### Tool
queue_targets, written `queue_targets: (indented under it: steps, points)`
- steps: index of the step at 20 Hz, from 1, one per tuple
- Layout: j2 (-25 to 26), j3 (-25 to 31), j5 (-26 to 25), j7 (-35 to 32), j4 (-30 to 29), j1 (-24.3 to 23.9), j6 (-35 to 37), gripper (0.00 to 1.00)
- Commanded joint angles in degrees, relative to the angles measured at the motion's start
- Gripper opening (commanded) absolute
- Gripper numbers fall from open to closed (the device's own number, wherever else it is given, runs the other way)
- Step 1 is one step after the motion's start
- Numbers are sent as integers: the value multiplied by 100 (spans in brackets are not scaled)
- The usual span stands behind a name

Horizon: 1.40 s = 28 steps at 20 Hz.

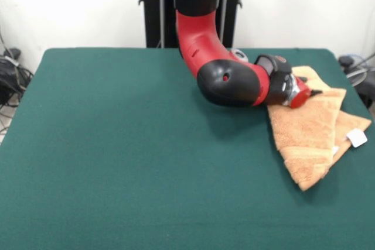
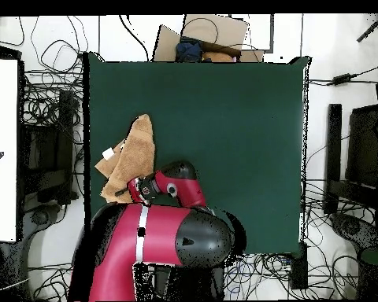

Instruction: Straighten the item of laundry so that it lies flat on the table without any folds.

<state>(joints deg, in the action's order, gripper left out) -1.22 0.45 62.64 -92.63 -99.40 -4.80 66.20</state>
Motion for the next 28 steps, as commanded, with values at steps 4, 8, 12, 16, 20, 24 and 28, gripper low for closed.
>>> queue_targets:
  steps: [4, 8, 12, 16, 20, 24, 28]
  points:
    - [533, 722, 356, 199, -3, 359, -1719, 100]
    - [462, 155, -718, -565, 467, 349, -986, 100]
    - [387, -134, -1386, -997, 840, 231, -387, 100]
    - [151, -295, -1801, -1398, 999, 161, -60, 100]
    - [-177, -404, -1893, -1761, 902, 191, -86, 100]
    - [-688, -627, -2166, -2282, 858, 239, 330, 100]
    - [-1022, -767, -2437, -2740, 975, 260, 797, 100]
